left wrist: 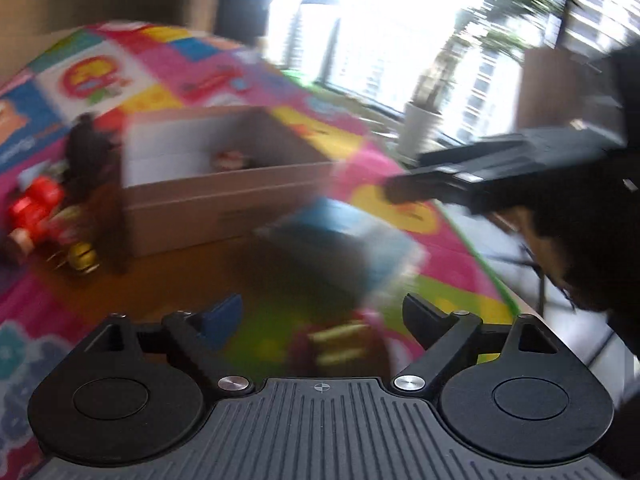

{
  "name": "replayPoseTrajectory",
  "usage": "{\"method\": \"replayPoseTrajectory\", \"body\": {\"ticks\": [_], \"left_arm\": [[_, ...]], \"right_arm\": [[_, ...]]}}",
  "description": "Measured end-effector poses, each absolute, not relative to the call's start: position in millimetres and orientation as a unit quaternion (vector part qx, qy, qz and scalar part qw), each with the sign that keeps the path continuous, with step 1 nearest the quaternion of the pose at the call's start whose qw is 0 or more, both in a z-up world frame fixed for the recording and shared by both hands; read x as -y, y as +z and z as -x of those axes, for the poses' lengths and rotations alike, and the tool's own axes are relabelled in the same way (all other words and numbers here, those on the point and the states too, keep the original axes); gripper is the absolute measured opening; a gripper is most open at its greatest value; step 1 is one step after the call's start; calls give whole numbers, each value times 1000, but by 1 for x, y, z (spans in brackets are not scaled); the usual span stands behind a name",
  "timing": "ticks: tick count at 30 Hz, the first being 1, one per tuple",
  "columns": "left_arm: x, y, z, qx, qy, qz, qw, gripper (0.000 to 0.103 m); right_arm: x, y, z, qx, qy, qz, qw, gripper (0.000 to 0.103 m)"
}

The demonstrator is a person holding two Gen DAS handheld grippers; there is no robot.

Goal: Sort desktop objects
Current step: 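Pass the yellow cup toy from the left tool to the right tool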

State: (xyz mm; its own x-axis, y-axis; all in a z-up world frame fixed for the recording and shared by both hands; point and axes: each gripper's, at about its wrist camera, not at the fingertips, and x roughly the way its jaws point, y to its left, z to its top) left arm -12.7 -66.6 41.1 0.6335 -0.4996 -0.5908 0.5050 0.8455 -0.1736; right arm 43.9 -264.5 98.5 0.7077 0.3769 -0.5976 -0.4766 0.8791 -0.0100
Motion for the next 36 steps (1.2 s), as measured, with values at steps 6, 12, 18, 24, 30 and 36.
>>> {"method": "replayPoseTrajectory", "body": {"ticks": [6,12,18,24,30,36], "left_arm": [[76,35,16,-338,-263,-41,903,88],[38,40,27,-337,-213,-5,917,92],[-4,44,31,-334,-142,38,931,93],[-34,45,32,-332,-105,91,933,95],[-33,39,36,-332,-124,94,930,96],[-27,36,35,-330,-137,91,929,97]], "right_arm": [[274,87,-28,-337,237,51,910,77],[248,65,-5,-363,325,95,868,84],[213,39,-12,-388,353,110,844,81],[181,42,5,-353,390,153,837,81],[169,41,-3,-353,377,183,836,57],[175,63,-18,-358,371,172,839,48]]}}
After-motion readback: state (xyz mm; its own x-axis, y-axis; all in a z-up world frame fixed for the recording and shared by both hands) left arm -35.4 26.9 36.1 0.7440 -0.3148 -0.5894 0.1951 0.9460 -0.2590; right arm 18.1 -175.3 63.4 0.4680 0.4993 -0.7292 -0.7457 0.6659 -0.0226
